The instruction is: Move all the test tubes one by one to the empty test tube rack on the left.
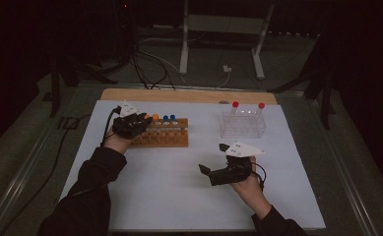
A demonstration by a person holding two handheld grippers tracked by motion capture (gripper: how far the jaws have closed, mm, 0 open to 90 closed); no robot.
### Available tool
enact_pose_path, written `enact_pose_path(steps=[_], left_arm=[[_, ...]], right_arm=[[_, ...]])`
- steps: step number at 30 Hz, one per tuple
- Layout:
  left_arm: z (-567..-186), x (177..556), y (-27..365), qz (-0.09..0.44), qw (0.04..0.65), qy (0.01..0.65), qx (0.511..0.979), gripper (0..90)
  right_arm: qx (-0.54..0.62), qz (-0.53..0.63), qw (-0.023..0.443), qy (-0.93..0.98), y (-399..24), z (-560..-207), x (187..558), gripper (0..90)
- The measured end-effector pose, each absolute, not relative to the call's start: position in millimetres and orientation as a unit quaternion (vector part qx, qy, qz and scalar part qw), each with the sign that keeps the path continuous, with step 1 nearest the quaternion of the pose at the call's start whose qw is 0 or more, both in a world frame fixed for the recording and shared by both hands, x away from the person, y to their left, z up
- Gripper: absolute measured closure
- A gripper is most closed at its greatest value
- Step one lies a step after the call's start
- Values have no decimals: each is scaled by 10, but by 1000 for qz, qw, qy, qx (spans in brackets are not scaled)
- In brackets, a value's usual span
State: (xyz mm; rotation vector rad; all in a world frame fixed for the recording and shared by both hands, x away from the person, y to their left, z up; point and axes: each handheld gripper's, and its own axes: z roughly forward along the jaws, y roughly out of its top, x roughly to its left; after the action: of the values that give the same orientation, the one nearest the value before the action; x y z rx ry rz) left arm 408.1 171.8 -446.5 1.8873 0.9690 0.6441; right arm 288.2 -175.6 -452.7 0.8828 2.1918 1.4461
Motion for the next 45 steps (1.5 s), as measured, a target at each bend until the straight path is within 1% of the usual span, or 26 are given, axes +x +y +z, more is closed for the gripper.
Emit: enact_pose_path(steps=[2, 6, 11, 13, 16, 17, 22, 26, 28, 34, 35, 39, 42, 45], left_arm=[[-4431, 4038, 1724, 263, 447, 390, 761, 574], [-4344, 3910, 1746, 274, 450, 374, 763, 388], [-4261, 3705, 1784, 266, 464, 363, 763, 166], [-4244, 3607, 1788, 259, 470, 357, 764, 142], [-4245, 3460, 1795, 243, 483, 336, 771, 64], [-4248, 3413, 1801, 233, 491, 330, 772, 21], [-4307, 3189, 1801, 208, 509, 310, 776, 15], [-4396, 3043, 1760, 203, 504, 291, 788, 14], [-4438, 2986, 1745, 190, 510, 285, 789, 14], [-4565, 2929, 1725, 193, 518, 283, 784, 14], [-4579, 2927, 1724, 194, 518, 283, 784, 15], [-4625, 2909, 1715, 195, 519, 280, 783, 15], [-4667, 2900, 1702, 193, 515, 279, 787, 14], [-4678, 2893, 1683, 190, 510, 276, 793, 14]], right_arm=[[314, 514, 186, 777, -1774, -4515, 2887, 0], [318, 514, 197, 772, -1837, -4480, 2907, 0], [331, 518, 212, 760, -1975, -4411, 2987, 0], [340, 520, 219, 752, -2042, -4379, 3040, 0], [353, 519, 232, 743, -2141, -4341, 3144, 0], [357, 515, 235, 743, -2167, -4331, 3181, 0], [376, 505, 255, 734, -2304, -4309, 3376, 0], [392, 490, 266, 732, -2377, -4316, 3543, 0], [403, 483, 267, 730, -2407, -4327, 3647, 0], [422, 468, 270, 728, -2430, -4388, 3871, 1], [427, 465, 271, 727, -2433, -4404, 3906, 27], [444, 456, 273, 721, -2439, -4457, 4035, 36], [455, 450, 278, 716, -2436, -4483, 4132, 65], [465, 441, 281, 714, -2435, -4515, 4223, 128]])
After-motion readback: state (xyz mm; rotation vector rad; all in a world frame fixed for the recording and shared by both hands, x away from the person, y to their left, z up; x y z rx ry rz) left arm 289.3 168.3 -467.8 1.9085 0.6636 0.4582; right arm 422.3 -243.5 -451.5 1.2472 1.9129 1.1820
